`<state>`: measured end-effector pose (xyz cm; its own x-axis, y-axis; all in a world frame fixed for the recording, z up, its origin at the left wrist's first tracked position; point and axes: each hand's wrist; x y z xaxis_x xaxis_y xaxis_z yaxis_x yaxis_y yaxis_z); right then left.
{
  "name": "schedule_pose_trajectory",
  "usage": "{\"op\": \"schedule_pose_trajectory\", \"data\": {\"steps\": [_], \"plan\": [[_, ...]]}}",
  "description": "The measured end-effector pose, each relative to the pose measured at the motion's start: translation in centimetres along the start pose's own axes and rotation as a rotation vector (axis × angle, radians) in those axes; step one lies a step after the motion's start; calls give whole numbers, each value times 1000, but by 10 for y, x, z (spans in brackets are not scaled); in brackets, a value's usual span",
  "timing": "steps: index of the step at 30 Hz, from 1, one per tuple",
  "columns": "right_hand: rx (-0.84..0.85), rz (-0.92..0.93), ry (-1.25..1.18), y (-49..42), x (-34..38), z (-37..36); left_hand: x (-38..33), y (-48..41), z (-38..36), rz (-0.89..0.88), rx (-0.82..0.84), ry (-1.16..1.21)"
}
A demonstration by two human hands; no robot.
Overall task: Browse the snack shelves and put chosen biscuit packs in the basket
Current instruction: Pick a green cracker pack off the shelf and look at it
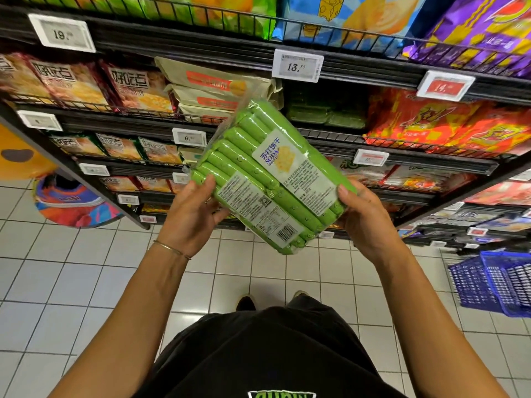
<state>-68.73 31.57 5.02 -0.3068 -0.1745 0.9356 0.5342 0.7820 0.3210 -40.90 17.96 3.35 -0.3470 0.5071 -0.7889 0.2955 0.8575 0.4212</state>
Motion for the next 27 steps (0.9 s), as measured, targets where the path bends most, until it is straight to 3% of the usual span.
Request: {"op": "schedule_pose_trajectory", "data": {"steps": [8,13,24,27], "plan": [[-3,-5,24,-1,-2,6,4,-1,-3,-47,-45,-38],[101,-81,27,0,-2,11,5,-1,-6,-27,-92,-57],[170,-65,157,4,-7,13,10,5,-7,42,-13,16],[67,-87,218,5,-9,10,9,2,-6,49,-36,34]]}}
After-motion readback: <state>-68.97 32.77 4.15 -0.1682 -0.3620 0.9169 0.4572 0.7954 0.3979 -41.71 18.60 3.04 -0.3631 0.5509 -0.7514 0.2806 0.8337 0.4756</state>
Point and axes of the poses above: each hand's wrist, its own y-axis away from the middle knuckle, its own z-axis out of the back of the hand, x = y × z, and after that the axes turned 15 degrees about -x, right-handed
